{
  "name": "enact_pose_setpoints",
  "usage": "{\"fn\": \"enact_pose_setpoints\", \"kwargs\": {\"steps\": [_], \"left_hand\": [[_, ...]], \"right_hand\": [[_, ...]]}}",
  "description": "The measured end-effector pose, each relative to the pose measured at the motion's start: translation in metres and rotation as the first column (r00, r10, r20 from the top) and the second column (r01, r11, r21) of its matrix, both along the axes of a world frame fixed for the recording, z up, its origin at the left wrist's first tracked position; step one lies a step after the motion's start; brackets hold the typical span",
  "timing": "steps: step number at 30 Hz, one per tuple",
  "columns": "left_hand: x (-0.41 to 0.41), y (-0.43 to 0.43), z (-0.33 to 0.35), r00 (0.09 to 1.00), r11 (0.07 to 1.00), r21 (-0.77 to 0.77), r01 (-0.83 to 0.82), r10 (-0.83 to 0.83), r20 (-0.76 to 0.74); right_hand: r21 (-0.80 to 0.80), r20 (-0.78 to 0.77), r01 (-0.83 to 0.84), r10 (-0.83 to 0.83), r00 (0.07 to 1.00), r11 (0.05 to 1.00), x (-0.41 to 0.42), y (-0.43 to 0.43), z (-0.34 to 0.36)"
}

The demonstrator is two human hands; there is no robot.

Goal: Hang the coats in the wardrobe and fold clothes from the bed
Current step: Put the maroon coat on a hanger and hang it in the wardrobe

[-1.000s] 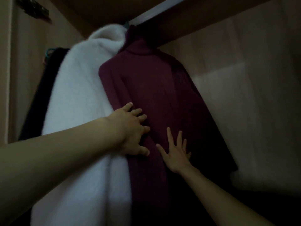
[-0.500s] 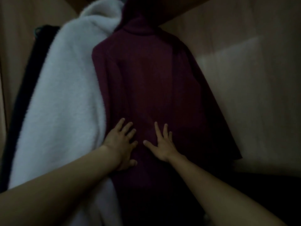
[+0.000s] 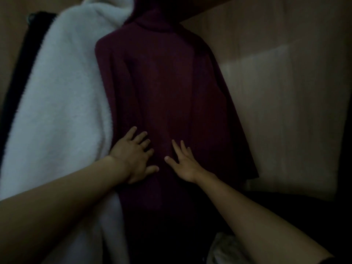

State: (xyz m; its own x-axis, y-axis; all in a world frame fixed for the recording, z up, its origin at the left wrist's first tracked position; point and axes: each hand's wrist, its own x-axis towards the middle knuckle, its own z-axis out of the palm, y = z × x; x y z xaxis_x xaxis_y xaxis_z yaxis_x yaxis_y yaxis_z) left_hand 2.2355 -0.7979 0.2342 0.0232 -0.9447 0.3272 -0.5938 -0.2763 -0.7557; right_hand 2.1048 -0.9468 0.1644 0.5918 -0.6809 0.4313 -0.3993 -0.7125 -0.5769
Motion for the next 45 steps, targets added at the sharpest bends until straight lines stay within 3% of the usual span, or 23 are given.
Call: {"fn": "enact_pose_setpoints", "kwargs": {"steps": [5,12,20,24,28,32,36,45], "left_hand": [[-0.023,0.010,-0.006,0.994,0.993,-0.047,0.105,-0.106,-0.026],[-0.067,0.040,-0.031,0.977,0.979,-0.028,0.200,-0.202,-0.072],[-0.088,0.089,-0.046,0.907,0.920,-0.149,0.362,-0.385,-0.172],[-0.093,0.115,-0.070,0.820,0.884,-0.207,0.419,-0.466,-0.331],[-0.114,0.148,-0.102,0.641,0.820,-0.278,0.500,-0.567,-0.517],[-0.151,0.188,-0.129,0.555,0.785,-0.258,0.564,-0.591,-0.585],[-0.181,0.231,-0.137,0.425,0.731,-0.314,0.606,-0.631,-0.649],[-0.243,0.340,-0.164,0.448,0.734,-0.210,0.646,-0.586,-0.675]], "right_hand": [[-0.068,-0.032,0.046,-0.048,0.998,0.997,-0.046,0.015,-0.002],[-0.043,-0.006,0.103,-0.103,0.995,0.994,-0.099,0.062,-0.018],[-0.177,0.002,0.306,-0.311,0.951,0.935,-0.163,0.147,-0.017],[-0.250,-0.011,0.402,-0.418,0.908,0.881,-0.186,0.208,-0.029],[-0.327,-0.047,0.501,-0.544,0.838,0.801,-0.204,0.279,-0.044],[-0.406,-0.185,0.566,-0.671,0.718,0.717,-0.232,0.348,-0.054],[-0.370,-0.176,0.638,-0.725,0.666,0.676,-0.275,0.416,-0.054],[-0.335,-0.131,0.657,-0.724,0.678,0.676,-0.357,0.538,-0.074]]}}
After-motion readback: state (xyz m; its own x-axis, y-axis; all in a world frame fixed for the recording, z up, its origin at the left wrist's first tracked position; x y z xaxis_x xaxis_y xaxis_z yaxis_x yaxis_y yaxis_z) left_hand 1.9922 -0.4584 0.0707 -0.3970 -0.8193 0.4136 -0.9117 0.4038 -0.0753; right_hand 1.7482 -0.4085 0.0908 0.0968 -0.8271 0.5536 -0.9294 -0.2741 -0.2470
